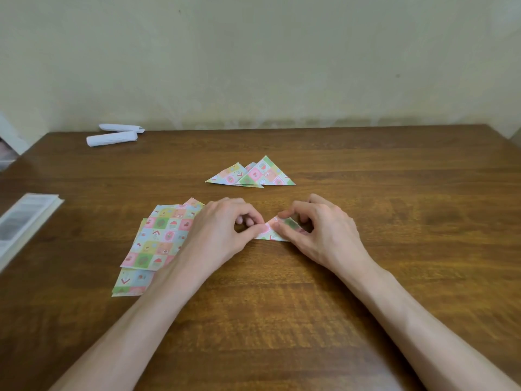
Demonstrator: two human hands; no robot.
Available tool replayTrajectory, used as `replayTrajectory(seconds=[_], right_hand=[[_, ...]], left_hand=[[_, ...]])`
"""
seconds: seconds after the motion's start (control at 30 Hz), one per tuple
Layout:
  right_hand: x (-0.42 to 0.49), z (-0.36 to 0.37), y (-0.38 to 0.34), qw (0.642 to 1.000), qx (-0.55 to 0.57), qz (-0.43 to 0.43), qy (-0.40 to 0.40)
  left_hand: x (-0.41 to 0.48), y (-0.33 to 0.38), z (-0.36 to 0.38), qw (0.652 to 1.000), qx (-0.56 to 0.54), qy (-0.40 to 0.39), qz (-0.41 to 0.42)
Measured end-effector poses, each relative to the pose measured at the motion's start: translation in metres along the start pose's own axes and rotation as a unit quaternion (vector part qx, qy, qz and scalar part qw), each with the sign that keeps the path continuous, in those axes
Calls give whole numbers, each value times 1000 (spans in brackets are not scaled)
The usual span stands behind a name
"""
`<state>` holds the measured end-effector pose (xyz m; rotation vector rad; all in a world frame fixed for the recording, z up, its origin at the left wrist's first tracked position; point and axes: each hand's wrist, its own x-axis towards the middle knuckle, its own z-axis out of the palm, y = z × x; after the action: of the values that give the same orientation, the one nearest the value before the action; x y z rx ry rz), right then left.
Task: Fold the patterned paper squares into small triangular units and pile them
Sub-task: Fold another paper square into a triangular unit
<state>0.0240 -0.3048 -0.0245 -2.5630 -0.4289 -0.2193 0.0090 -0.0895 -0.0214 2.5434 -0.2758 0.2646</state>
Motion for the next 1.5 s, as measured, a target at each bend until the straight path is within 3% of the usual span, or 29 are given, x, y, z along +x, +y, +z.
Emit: replayTrajectory(seconds=[0.3, 0.87, 1.27, 1.5], right_hand=[[3, -2, -1, 999, 10, 19, -25], [4, -1, -2, 999, 6, 16, -40], [4, 7, -1, 997, 66, -35, -28], [3, 7, -1, 998, 48, -50, 0]], left_hand=[[-2, -14, -20, 998, 38, -39, -27], [0, -7, -15, 996, 10, -75, -42], [4, -7, -20, 990, -14, -143, -11], [4, -9, -21, 989, -4, -150, -10]])
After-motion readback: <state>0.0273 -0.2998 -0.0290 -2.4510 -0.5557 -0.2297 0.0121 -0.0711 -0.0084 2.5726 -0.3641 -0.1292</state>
